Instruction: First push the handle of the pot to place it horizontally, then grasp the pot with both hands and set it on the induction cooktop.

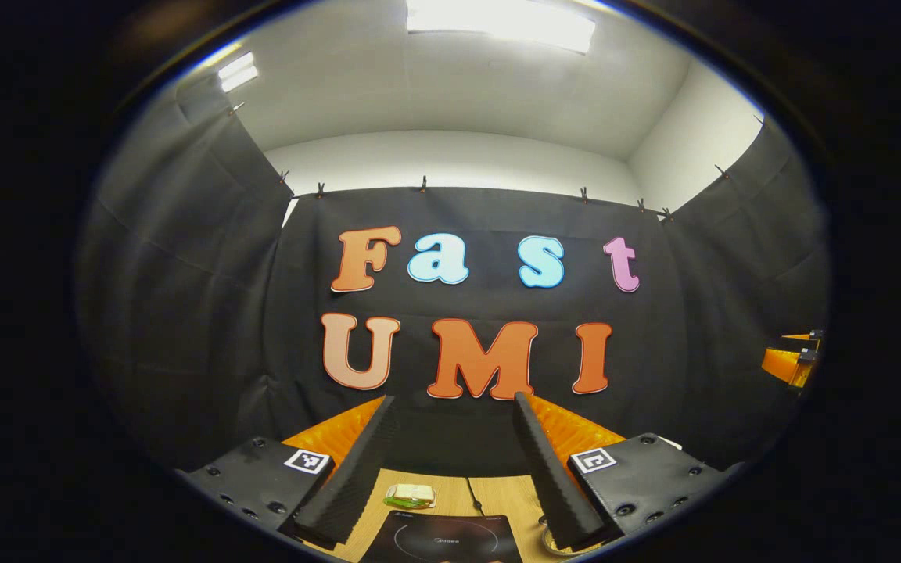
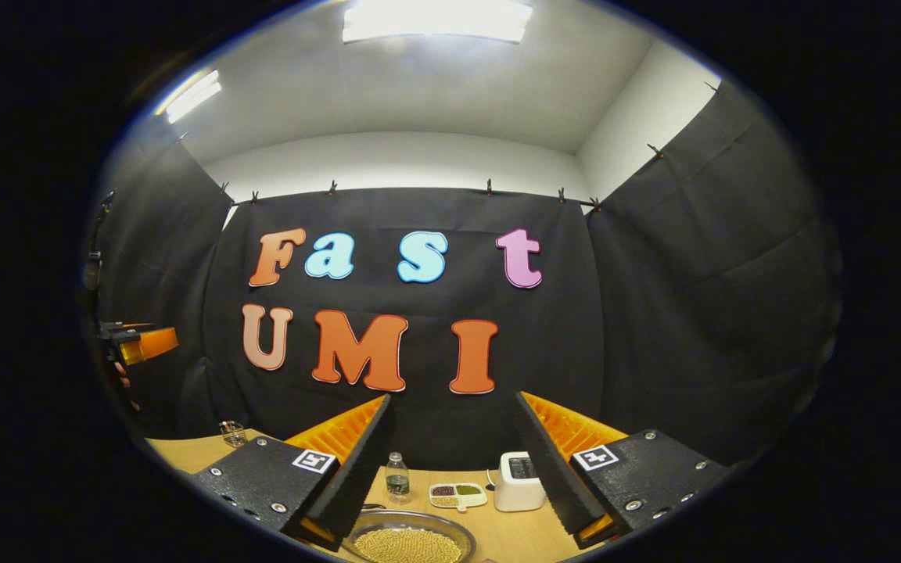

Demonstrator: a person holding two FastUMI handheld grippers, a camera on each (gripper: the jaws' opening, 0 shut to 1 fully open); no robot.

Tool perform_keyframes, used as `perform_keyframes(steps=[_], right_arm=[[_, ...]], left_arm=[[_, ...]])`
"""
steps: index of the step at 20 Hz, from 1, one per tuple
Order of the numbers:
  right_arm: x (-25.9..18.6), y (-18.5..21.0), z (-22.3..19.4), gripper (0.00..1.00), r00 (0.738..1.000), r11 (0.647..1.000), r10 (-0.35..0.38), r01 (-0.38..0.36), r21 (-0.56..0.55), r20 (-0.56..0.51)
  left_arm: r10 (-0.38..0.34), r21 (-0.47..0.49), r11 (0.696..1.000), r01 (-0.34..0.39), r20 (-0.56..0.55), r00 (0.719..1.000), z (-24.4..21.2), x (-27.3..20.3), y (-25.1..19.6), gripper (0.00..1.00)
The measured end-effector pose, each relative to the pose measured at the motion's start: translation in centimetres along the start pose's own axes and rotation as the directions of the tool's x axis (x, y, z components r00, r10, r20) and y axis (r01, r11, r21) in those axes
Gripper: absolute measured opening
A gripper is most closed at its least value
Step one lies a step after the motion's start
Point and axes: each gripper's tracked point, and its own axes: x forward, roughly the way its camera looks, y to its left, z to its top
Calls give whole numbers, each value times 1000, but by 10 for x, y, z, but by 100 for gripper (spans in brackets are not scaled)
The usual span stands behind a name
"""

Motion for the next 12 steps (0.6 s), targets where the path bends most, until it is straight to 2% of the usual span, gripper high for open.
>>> perform_keyframes(steps=[6,9,12], right_arm=[[-14,-4,-42,94,993,998,-2,8,55,-116],[-18,-10,-71,92,981,995,-21,38,87,-191],[-24,-6,-104,87,962,994,-11,41,105,-272]], left_arm=[[10,4,1000,-10,-19,1000,-9,-4,2,96],[22,2,1000,-22,-27,999,-13,-1,5,96],[22,5,1000,-22,-41,999,-20,1,5,96]])
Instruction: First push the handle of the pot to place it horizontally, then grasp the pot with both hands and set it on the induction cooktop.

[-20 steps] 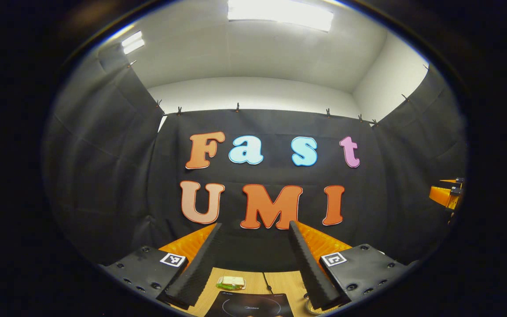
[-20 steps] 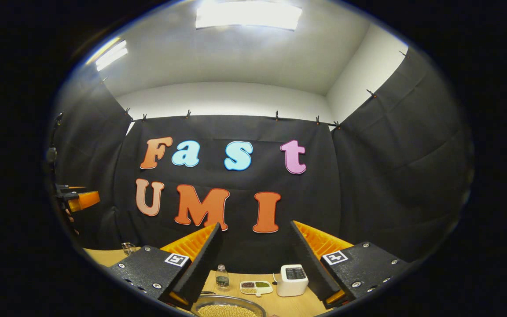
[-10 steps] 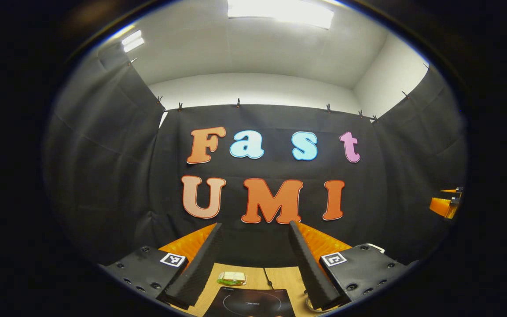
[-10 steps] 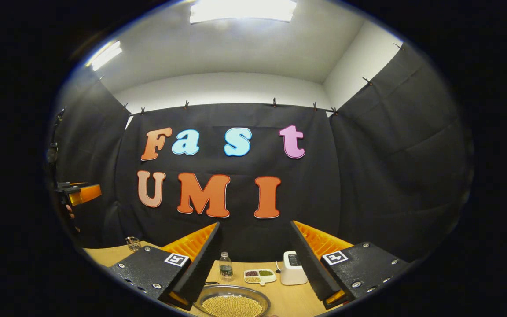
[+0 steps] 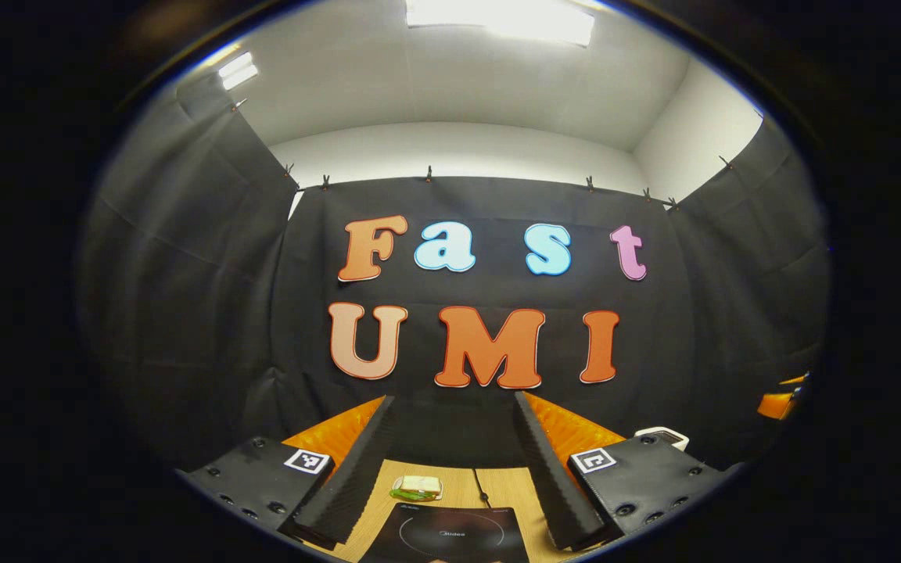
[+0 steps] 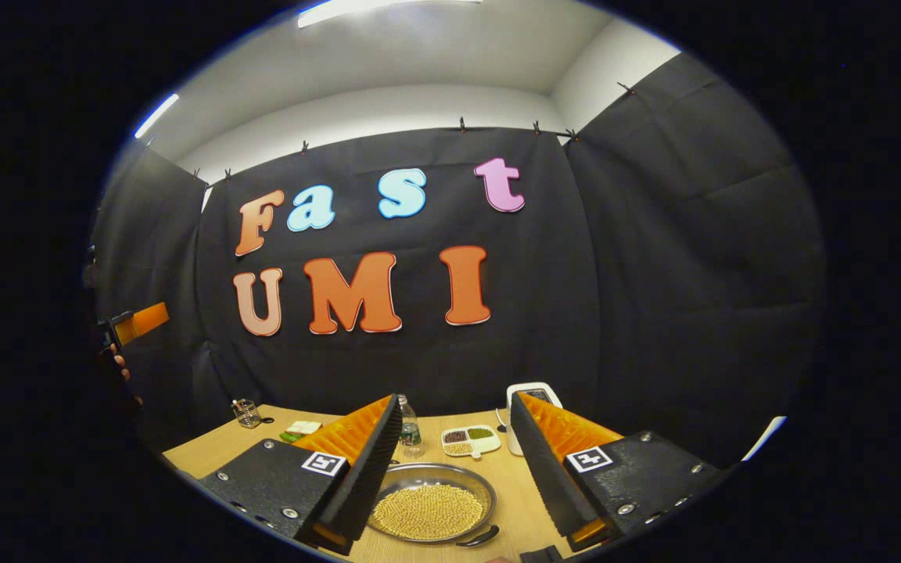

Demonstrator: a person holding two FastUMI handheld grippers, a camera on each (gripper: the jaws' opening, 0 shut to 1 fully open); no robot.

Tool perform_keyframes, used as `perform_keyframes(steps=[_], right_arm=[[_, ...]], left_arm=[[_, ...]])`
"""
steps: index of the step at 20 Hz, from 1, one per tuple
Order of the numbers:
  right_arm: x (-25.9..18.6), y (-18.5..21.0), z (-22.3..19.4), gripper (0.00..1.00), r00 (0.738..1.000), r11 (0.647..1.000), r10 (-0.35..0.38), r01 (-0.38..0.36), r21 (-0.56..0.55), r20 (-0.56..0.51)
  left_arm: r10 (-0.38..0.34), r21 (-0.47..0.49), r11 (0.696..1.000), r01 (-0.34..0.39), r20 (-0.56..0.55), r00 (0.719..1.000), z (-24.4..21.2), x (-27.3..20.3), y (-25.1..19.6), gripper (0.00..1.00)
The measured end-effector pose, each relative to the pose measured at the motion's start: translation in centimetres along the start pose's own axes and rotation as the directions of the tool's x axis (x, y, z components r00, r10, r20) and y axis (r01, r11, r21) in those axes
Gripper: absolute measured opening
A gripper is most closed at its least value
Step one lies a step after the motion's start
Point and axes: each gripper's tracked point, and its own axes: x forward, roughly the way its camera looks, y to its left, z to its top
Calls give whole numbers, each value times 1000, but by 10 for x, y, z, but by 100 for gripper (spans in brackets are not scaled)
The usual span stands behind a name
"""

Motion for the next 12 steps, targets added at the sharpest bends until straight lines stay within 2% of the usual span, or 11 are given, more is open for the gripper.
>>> perform_keyframes(steps=[5,12], right_arm=[[9,13,-53,74,989,998,46,-40,48,-138],[13,34,-120,58,938,984,152,-115,135,-311]], left_arm=[[11,16,1000,-11,-22,1000,-11,6,-1,96],[18,28,999,-17,-65,998,-28,14,3,96]])
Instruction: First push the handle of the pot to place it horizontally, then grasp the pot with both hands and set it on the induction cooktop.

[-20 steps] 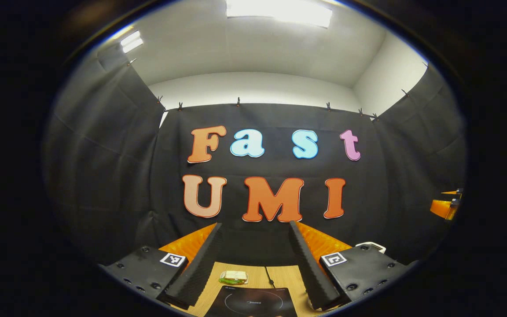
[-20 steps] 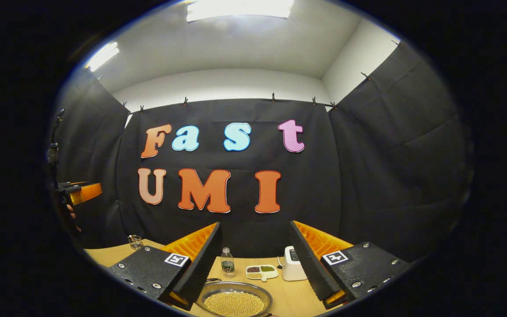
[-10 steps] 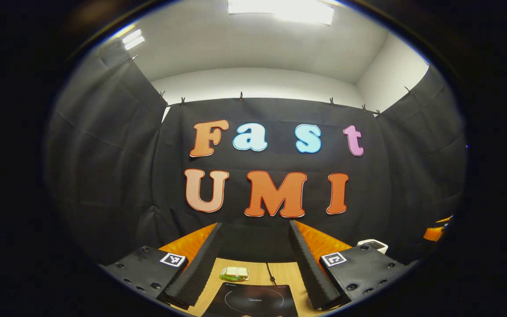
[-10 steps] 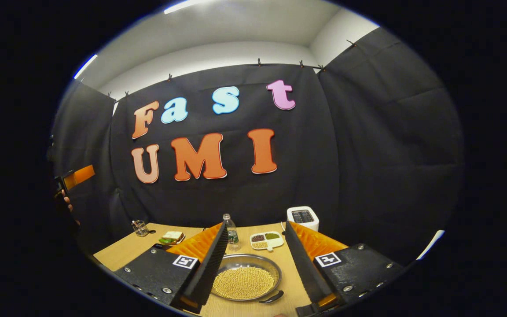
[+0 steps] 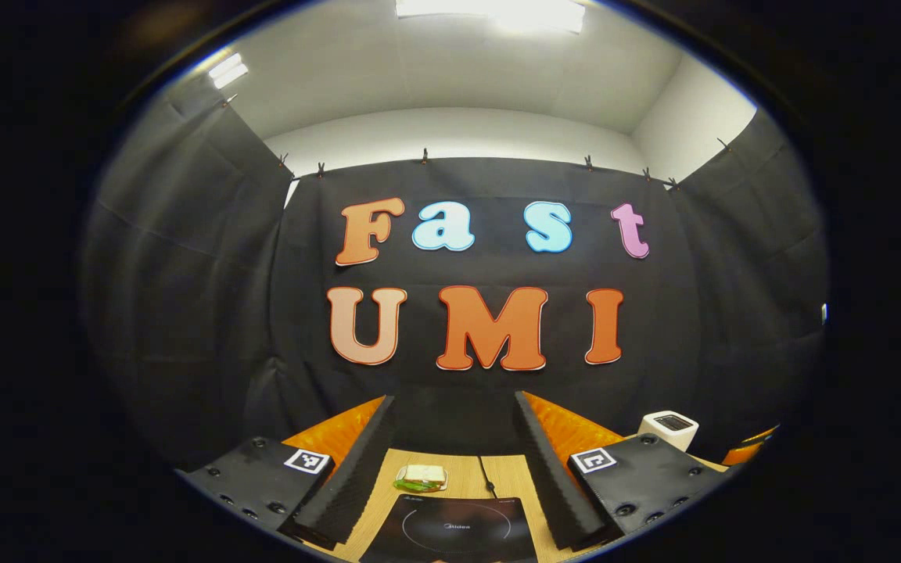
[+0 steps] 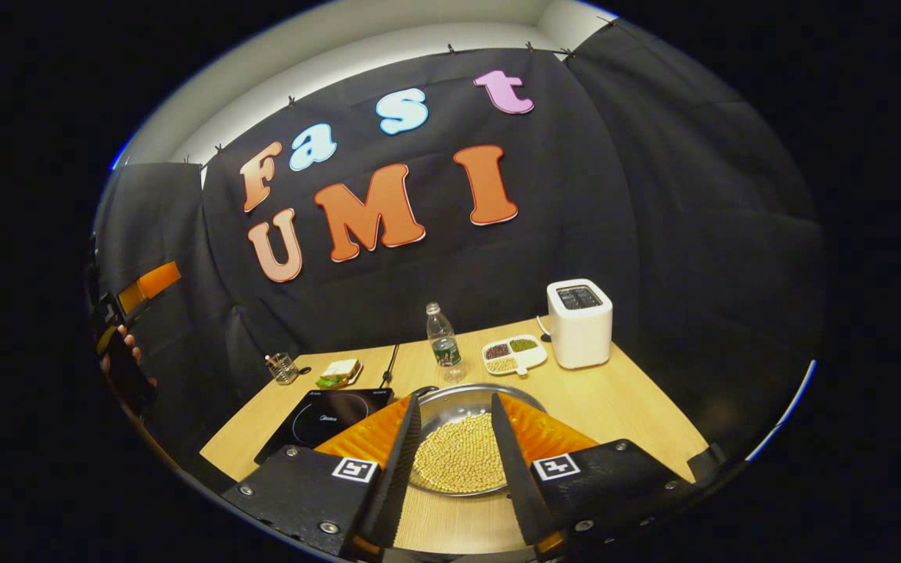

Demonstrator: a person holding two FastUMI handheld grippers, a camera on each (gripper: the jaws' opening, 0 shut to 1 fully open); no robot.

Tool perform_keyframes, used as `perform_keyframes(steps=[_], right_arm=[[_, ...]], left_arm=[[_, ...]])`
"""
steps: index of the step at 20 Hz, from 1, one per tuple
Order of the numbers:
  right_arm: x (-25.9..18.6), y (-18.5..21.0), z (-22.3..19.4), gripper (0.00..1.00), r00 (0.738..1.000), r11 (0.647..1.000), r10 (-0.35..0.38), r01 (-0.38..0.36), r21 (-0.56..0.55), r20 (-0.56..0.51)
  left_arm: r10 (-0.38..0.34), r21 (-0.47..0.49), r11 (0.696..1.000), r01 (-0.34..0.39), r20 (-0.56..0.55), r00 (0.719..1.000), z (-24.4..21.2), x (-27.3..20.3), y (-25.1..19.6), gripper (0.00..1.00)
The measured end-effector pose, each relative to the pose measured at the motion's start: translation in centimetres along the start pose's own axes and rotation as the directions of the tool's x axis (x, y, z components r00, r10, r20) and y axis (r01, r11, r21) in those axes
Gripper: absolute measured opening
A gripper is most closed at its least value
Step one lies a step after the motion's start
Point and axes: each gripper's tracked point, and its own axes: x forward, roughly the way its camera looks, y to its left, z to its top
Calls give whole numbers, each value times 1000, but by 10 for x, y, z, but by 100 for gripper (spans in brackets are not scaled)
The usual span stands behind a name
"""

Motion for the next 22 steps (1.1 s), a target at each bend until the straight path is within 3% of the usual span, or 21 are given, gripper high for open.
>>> perform_keyframes(steps=[3,6,9,13,19,22], right_arm=[[8,2,-25,48,998,1000,19,-18,16,-68],[13,1,-50,46,990,999,28,-24,29,-138],[16,5,-70,35,980,997,47,-35,64,-194],[20,9,-96,18,958,992,67,-34,124,-279],[22,14,-123,12,926,980,101,-30,197,-363],[21,20,-138,0,907,967,146,-47,249,-395]], left_arm=[[18,5,1000,-18,-4,1000,-2,5,6,97],[21,7,1000,-21,-12,1000,-6,6,7,96],[20,1,1000,-20,-21,1000,-10,12,9,96],[28,4,1000,-28,-38,999,-20,18,12,96],[36,-4,999,-36,-50,998,-24,25,16,96],[40,-7,999,-41,-56,998,-29,26,18,96]])
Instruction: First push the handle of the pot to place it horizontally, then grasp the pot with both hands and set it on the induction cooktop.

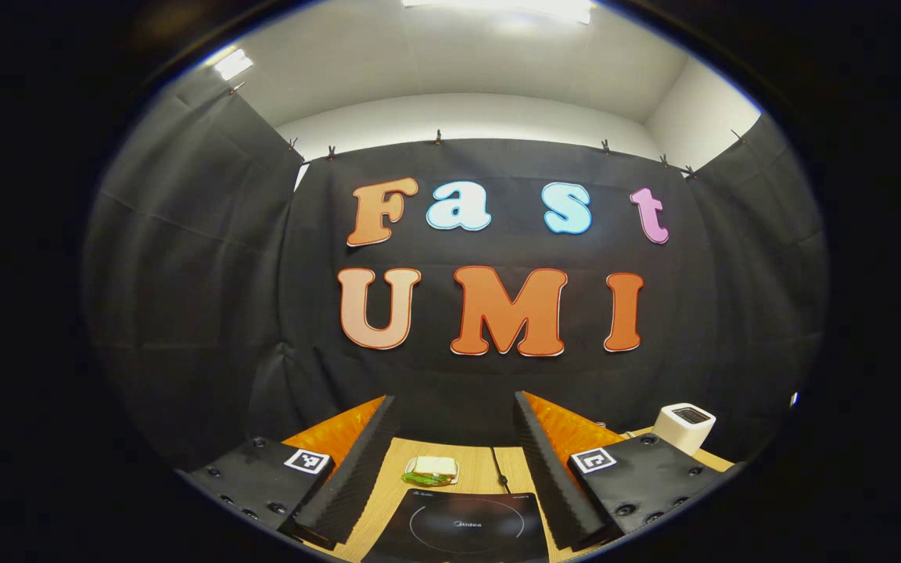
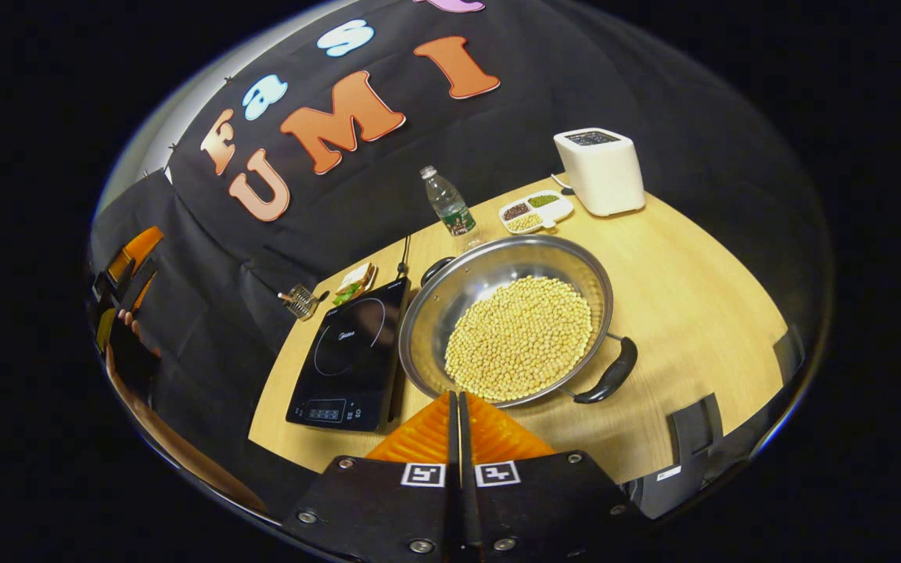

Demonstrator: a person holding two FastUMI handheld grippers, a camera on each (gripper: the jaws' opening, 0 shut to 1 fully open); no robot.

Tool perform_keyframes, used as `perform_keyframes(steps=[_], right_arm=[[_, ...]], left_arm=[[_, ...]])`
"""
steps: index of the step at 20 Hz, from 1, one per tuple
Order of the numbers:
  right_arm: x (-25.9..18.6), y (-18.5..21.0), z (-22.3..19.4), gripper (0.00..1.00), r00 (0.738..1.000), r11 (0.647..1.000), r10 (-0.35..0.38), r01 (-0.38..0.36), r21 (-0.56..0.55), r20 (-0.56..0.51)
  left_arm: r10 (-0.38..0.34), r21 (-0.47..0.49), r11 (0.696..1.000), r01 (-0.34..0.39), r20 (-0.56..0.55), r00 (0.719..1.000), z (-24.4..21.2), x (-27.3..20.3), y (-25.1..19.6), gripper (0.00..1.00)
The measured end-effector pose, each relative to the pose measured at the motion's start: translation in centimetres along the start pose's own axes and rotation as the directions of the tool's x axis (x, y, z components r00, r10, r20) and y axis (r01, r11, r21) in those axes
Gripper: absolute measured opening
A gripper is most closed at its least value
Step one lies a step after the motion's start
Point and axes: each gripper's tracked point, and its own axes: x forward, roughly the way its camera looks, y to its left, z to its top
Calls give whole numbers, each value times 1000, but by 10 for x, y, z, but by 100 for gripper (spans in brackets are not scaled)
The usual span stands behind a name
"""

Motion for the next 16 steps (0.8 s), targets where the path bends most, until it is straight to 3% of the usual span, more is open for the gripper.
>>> perform_keyframes(steps=[3,9,16], right_arm=[[9,0,-14,0,998,999,12,-11,32,-56],[33,-19,-39,0,990,996,-24,35,77,-139],[50,-59,-44,0,975,986,-127,145,88,-181]], left_arm=[[3,2,1000,-3,-5,1000,-1,4,3,96],[12,-5,1000,-12,-17,1000,-11,13,11,96],[15,-20,1000,-16,-51,999,-28,27,13,96]])
